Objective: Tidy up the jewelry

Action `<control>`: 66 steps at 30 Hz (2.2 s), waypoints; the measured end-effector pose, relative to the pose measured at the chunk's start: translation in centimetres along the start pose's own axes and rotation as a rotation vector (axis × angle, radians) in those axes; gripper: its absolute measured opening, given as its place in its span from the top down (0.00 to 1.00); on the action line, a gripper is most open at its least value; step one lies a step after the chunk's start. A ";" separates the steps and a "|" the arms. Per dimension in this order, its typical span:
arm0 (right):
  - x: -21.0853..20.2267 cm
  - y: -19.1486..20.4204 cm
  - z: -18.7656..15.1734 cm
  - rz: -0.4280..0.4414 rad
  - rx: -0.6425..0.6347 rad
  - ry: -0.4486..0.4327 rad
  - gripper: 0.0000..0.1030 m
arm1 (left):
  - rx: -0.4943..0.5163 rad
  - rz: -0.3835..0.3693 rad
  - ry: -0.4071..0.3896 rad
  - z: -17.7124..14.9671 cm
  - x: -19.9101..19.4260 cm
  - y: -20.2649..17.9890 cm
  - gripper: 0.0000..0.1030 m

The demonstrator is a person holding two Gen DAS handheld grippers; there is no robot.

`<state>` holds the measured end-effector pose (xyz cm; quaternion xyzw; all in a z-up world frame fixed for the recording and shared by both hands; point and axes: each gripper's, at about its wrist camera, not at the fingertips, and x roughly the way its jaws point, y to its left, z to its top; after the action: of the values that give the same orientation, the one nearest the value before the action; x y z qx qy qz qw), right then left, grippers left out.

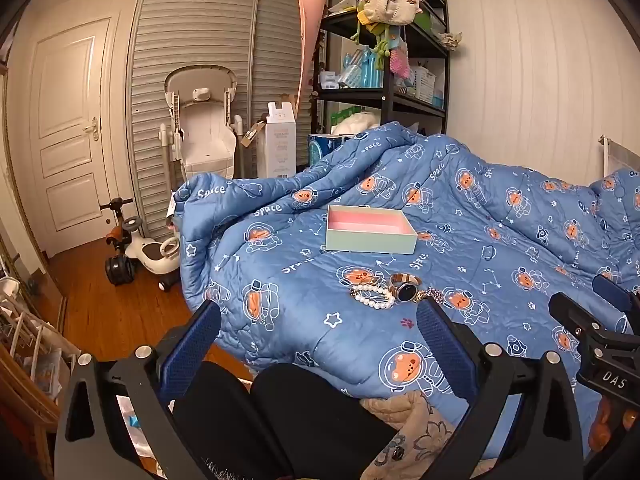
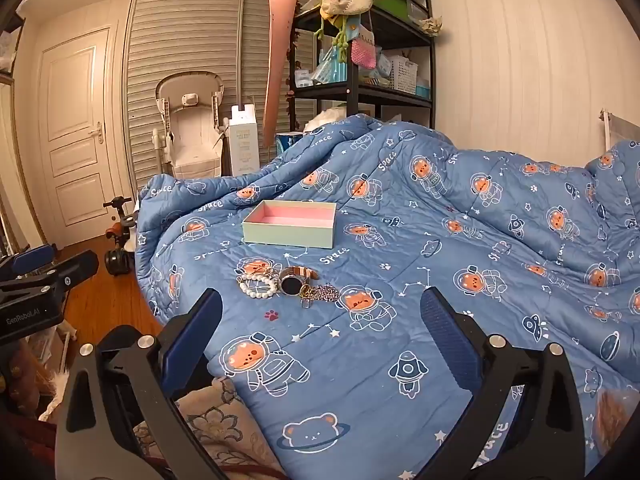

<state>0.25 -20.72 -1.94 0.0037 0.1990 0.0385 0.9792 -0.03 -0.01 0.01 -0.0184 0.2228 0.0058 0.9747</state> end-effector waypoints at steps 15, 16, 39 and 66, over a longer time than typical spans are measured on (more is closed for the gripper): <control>-0.1 0.0 -0.1 0.001 0.001 0.000 0.05 | 0.002 -0.001 0.004 0.0 0.0 0.0 0.06; -0.1 0.0 -0.1 0.000 0.000 0.001 0.05 | 0.001 -0.001 0.003 0.0 0.0 0.0 0.06; -0.2 -0.1 0.0 0.000 0.001 0.000 0.05 | 0.001 -0.002 0.003 0.0 0.0 0.0 0.06; -0.3 0.3 0.1 -0.001 0.001 0.002 0.05 | 0.000 -0.002 0.004 0.0 0.0 0.0 0.06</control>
<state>0.03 -20.45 -1.69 0.0040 0.2001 0.0380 0.9790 -0.03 -0.02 0.01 -0.0184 0.2249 0.0047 0.9742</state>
